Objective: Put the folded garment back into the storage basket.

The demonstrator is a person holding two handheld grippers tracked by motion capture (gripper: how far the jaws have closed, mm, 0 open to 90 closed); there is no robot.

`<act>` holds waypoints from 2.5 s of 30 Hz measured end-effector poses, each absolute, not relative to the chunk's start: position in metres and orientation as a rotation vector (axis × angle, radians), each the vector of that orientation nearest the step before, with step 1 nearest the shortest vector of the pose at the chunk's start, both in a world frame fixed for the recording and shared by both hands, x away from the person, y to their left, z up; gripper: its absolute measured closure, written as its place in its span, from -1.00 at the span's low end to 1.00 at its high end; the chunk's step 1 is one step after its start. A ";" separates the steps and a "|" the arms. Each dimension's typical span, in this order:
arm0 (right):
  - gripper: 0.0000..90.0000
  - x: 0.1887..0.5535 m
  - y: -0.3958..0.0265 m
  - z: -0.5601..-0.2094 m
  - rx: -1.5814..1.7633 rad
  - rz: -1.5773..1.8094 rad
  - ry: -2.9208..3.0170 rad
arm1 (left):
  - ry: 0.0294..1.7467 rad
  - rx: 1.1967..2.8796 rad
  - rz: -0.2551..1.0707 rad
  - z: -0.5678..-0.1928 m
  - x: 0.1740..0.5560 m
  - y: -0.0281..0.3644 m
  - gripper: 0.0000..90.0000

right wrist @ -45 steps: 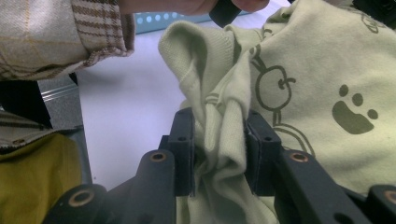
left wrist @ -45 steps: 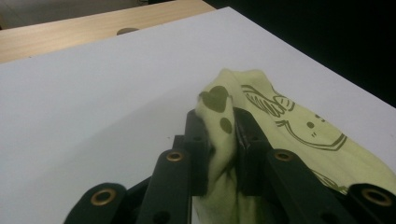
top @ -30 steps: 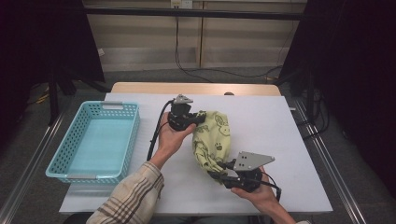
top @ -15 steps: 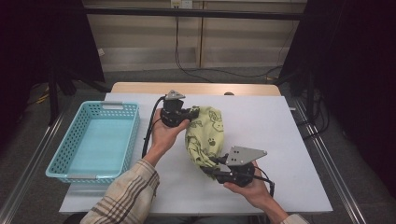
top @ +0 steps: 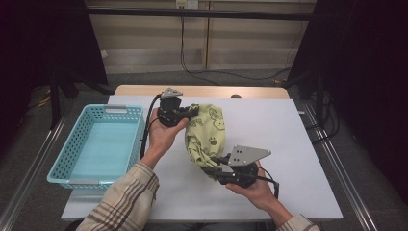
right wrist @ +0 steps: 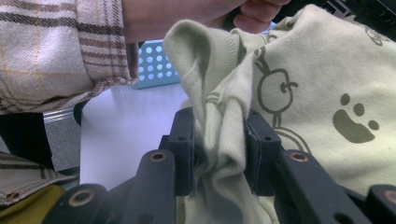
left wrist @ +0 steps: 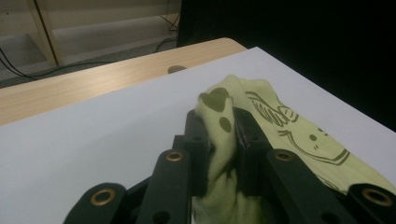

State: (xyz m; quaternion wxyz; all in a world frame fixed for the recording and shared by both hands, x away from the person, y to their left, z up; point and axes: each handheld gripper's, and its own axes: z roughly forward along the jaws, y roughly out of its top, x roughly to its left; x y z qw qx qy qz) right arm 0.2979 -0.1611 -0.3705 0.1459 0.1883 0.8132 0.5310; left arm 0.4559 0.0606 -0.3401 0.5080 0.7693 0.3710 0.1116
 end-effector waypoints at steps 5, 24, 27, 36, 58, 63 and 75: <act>0.51 0.300 -0.155 -0.367 0.520 1.543 2.346 | 0.907 1.857 0.287 -0.335 0.455 0.070 0.73; 0.51 0.313 -0.120 -0.355 0.440 1.563 2.358 | 0.944 1.850 0.357 -0.319 0.457 0.104 0.73; 0.51 0.316 -0.116 -0.355 0.433 1.570 2.354 | 0.960 1.849 0.356 -0.318 0.459 0.110 0.73; 0.51 0.322 -0.103 -0.352 0.420 1.595 2.355 | 0.979 1.848 0.373 -0.316 0.461 0.124 0.73; 0.51 0.334 -0.076 -0.346 0.393 1.640 2.339 | 1.016 1.807 0.420 -0.307 0.464 0.154 0.73; 0.51 0.337 -0.071 -0.347 0.385 1.648 2.342 | 1.018 1.819 0.430 -0.307 0.466 0.158 0.73; 0.51 0.342 -0.053 -0.351 0.374 1.656 2.361 | 1.023 1.827 0.460 -0.306 0.466 0.175 0.73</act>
